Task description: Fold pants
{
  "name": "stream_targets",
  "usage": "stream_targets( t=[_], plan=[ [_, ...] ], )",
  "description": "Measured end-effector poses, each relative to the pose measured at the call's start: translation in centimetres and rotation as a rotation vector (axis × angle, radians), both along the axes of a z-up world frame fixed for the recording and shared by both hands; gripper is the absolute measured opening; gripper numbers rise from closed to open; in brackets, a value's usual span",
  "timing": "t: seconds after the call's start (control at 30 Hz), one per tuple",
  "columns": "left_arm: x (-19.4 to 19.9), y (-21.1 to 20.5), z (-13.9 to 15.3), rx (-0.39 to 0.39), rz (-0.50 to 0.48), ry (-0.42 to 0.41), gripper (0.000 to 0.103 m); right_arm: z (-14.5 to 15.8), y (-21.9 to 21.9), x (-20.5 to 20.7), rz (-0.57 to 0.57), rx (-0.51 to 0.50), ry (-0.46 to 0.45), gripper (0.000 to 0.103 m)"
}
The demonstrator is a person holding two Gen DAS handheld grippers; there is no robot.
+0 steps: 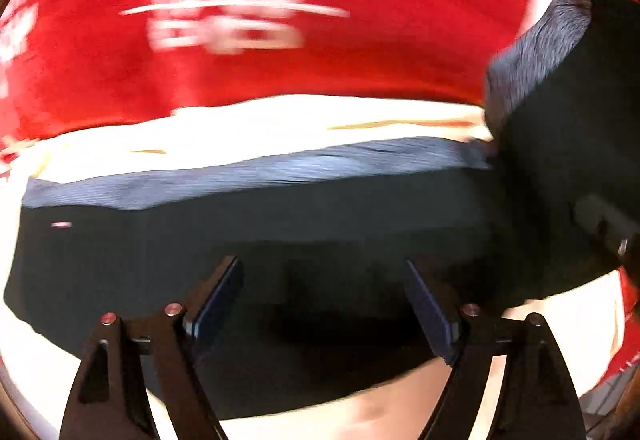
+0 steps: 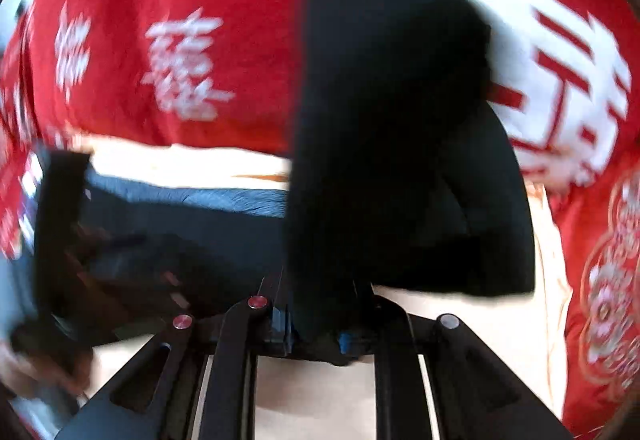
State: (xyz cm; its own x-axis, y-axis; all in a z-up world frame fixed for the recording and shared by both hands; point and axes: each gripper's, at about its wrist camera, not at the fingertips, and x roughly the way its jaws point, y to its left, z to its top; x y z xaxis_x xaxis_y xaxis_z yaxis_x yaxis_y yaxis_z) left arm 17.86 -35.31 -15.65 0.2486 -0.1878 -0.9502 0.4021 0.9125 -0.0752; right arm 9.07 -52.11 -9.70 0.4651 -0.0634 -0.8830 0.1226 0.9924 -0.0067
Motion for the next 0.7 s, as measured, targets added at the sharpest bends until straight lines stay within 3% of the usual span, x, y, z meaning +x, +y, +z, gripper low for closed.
stream_targets(
  t=[0.1,0.23,0.3,0.33,0.4,0.53,0.7],
  plan=[
    [2.2,5.1,-0.2,0.046,0.05,-0.004,0.083,-2.1,5.2,1.4,0.054,-0.109,0.054,0.021],
    [4.2,11.5,-1.5,0.098,0.146,0.004,0.083,-7.2,10.8,3.0,0.076,-0.2,0.167,0.029],
    [4.8,13.6,-2.0,0.1,0.171,0.028,0.083,-9.3,13.4,3.3,0.094,-0.335,0.201,0.032],
    [5.0,14.4,-2.1,0.096,0.171,0.042,0.083,-9.9,14.6,3.1,0.114,-0.407,0.212,0.042],
    [5.7,15.0,-2.2,0.081,0.144,0.057,0.083,-9.8,16.8,2.2,0.169,-0.463,0.192,0.05],
    [5.1,14.1,-0.8,0.019,0.048,0.084,0.083,-7.2,18.1,0.0,0.243,-0.357,0.15,0.054],
    [3.4,10.4,2.0,-0.133,-0.143,0.156,0.083,-3.8,14.0,-1.8,0.079,-0.174,0.15,0.054]
  ],
)
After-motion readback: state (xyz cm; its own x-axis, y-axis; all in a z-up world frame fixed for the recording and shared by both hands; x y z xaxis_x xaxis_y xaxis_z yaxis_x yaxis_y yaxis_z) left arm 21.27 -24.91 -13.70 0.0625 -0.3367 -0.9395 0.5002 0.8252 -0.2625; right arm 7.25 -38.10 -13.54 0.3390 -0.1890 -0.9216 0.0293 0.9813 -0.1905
